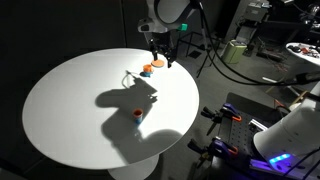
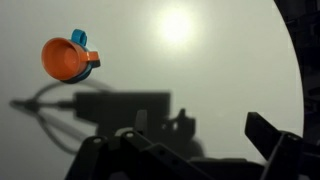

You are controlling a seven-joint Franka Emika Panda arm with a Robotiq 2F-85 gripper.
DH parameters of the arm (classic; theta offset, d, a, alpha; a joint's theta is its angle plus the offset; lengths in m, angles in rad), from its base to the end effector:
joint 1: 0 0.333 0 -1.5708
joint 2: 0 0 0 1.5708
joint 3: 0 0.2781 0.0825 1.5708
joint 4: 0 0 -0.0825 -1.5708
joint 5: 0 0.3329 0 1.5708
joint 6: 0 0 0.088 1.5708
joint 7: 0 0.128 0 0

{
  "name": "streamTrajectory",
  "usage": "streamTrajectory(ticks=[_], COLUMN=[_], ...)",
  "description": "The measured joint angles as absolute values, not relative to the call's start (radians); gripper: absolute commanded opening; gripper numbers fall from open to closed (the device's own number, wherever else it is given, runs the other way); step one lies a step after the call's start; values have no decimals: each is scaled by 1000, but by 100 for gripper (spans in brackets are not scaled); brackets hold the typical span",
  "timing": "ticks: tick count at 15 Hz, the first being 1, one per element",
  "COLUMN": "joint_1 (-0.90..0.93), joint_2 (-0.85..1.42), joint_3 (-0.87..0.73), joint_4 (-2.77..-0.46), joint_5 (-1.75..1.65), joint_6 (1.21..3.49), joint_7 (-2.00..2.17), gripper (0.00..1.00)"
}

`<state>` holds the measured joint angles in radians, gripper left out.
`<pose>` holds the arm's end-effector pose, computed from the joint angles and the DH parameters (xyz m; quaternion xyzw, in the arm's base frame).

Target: Stack the cups with the mugs

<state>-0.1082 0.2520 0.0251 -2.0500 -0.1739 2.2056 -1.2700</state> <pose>0.5253 -0.0527 0.2855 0.7946 0.6018 -0.0775 0.0201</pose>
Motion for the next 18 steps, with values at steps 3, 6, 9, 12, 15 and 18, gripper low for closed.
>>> streamTrajectory(ticks=[3, 6, 9, 12, 15, 18], joint_1=[-116, -117, -116, -114, -106, -95], joint_2=[212, 210, 211, 224, 260, 305], joint_3=[25, 25, 24, 24, 35, 66], joint_4=[-2070, -2075, -2076, -2073, -2067, -2064], joint_5=[-154, -154, -154, -135, -93, -49], joint_6=[2206, 2207, 2207, 2211, 2268, 2339], joint_7=[-1286, -1286, -1286, -1295, -1349, -1414], gripper=[100, 100, 100, 100, 100, 100])
